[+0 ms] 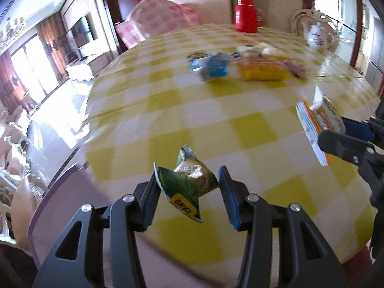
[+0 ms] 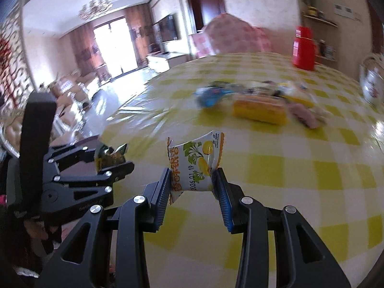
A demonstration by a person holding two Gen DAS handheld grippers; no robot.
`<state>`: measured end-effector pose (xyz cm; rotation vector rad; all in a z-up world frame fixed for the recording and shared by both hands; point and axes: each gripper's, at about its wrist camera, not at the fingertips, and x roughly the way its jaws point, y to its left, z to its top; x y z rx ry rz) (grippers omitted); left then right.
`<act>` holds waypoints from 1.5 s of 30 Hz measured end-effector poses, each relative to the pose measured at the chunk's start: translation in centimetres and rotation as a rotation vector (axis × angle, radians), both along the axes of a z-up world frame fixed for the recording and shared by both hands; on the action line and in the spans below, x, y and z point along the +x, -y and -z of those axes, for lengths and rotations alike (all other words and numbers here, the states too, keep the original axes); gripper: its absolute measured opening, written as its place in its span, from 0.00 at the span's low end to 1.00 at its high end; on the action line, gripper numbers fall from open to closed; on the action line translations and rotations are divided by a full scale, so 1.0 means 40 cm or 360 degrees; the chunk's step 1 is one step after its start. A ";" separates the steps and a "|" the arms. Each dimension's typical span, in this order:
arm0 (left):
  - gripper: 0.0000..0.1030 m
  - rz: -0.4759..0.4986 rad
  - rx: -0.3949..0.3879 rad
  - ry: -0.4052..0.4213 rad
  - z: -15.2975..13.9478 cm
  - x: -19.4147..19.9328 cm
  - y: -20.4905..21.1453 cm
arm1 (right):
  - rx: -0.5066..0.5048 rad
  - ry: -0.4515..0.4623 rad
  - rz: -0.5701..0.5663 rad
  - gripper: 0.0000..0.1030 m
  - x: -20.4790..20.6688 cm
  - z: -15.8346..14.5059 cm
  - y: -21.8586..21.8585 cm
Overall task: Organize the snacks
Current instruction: 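Carry both packets over the purple box and open both grippers to release them, then move both open grippers back over the snack pile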
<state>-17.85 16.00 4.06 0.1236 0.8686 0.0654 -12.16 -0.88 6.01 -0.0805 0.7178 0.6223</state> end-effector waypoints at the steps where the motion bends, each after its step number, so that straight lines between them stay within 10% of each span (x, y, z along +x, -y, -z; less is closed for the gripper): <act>1: 0.47 -0.0023 0.0002 0.0000 0.002 -0.011 -0.023 | -0.0008 0.0002 -0.0035 0.37 -0.013 0.001 -0.026; 28: 0.49 -0.0480 0.0082 -0.0240 0.104 -0.216 -0.458 | -0.0358 0.0033 -0.0721 0.38 -0.264 0.079 -0.491; 30: 0.51 -0.0482 0.0091 -0.0239 0.105 -0.212 -0.456 | -0.0356 0.0016 -0.0750 0.43 -0.270 0.084 -0.494; 32: 0.77 -0.0498 0.0092 -0.0235 0.104 -0.210 -0.452 | -0.0332 -0.0002 -0.0754 0.55 -0.269 0.083 -0.488; 45: 0.92 -0.0423 0.0089 -0.0184 0.064 -0.146 -0.356 | -0.0057 -0.0166 -0.0381 0.72 -0.110 0.066 -0.249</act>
